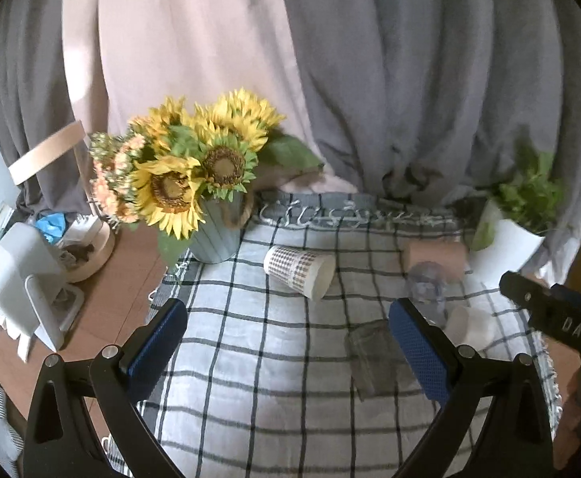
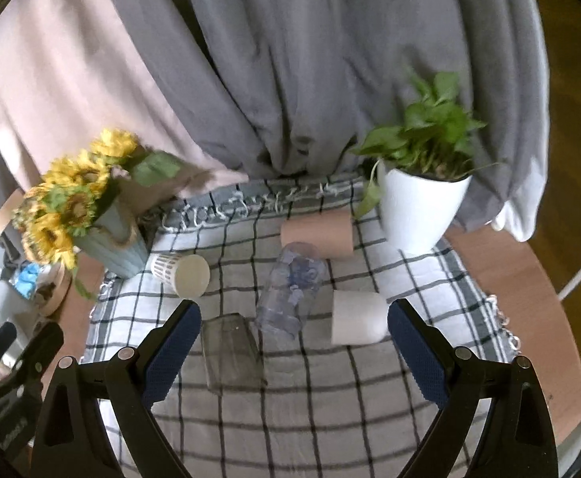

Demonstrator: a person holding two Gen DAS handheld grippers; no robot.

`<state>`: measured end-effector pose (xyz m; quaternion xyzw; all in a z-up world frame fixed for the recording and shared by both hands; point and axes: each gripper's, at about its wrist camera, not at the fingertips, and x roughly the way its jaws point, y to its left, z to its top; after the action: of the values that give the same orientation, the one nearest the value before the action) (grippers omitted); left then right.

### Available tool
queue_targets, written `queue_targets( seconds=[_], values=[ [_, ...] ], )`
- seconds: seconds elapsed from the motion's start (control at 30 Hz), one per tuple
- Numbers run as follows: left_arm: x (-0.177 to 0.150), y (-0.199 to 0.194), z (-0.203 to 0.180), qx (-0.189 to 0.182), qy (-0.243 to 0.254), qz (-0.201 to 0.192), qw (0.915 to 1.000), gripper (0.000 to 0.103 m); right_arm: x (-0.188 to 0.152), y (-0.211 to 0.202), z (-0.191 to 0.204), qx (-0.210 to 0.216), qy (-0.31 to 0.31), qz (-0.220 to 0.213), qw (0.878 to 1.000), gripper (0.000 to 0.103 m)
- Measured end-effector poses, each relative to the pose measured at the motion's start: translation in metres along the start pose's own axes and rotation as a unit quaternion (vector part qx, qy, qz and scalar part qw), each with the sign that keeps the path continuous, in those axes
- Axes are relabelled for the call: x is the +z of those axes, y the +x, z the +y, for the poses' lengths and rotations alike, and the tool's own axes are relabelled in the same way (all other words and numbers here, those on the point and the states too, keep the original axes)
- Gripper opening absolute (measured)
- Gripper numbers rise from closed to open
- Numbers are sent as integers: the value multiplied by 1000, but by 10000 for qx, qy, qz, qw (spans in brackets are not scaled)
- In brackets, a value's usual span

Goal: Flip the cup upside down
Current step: 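Move the right gripper to the clear plastic cup and close on it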

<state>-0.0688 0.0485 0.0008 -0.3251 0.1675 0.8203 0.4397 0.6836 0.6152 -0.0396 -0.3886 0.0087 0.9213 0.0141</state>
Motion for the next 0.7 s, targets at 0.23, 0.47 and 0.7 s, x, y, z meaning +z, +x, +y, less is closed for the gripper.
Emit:
queue_targets(
  seconds=[0.23, 0.47, 0.7],
  values=[
    [20, 51, -4, 70, 159, 307, 9994, 103, 38, 70, 11, -42, 330, 784, 9964, 95],
    [26, 94, -15, -20, 351, 718, 9968, 103, 48, 149, 9, -74, 694, 1697, 9830, 94],
    [22, 110, -21, -222, 524, 888, 9944, 103, 41, 204, -5, -324, 1182, 2282, 9659, 94]
  ],
)
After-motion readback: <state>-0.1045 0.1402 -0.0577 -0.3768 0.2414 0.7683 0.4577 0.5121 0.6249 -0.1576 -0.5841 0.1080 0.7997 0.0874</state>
